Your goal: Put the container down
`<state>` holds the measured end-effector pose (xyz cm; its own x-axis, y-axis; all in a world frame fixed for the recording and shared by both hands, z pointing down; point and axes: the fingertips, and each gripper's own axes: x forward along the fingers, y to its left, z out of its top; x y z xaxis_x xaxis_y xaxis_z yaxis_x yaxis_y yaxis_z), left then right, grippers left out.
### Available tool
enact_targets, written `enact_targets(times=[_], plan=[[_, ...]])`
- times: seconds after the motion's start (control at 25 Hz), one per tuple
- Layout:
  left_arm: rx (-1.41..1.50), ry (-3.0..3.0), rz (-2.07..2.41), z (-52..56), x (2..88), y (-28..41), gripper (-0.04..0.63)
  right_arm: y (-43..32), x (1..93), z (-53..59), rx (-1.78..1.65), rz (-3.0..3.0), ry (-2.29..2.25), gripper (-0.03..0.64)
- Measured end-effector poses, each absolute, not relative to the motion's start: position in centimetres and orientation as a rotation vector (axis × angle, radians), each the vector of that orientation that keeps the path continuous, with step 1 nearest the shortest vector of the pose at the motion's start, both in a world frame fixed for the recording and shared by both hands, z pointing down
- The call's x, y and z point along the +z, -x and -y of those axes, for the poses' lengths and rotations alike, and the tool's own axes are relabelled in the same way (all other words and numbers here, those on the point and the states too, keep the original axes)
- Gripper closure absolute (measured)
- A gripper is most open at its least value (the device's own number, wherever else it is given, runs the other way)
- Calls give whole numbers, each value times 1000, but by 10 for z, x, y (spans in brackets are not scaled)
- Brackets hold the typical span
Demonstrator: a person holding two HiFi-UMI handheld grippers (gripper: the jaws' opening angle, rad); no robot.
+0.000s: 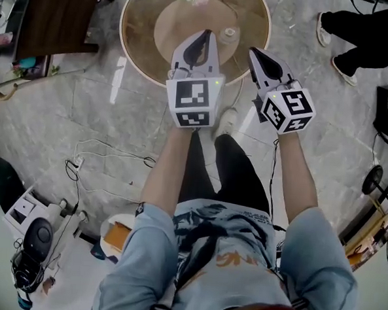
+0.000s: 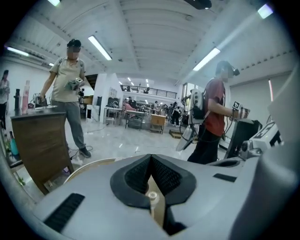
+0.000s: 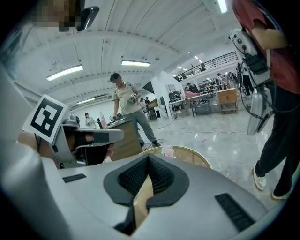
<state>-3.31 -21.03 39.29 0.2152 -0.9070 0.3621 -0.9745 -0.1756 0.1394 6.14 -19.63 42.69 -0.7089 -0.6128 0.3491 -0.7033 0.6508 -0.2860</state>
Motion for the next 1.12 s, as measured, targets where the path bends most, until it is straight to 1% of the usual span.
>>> enact_targets(times=[0.16, 0.32, 0.4, 0.68, 0.96, 1.12], plan=[[121, -2160, 1717, 203, 348, 28, 572, -55, 385, 189, 564, 2687, -1039, 606], [240, -2164, 1898, 200, 306, 47, 572, -51, 344, 194, 527, 2737, -1080, 606], [233, -2164, 1948, 196, 283, 52, 572, -53, 326, 191, 527, 2749, -1114, 606], [59, -2090, 2003, 185, 217, 67, 572, -49, 256, 188, 409, 2787, -1165, 606], [-74, -1986, 2072, 174, 172, 80, 572, -70, 177, 206, 330, 2837, -1311, 606], [16, -2061, 2103, 176, 154, 78, 572, -76, 139, 209, 261, 2834, -1378, 606]])
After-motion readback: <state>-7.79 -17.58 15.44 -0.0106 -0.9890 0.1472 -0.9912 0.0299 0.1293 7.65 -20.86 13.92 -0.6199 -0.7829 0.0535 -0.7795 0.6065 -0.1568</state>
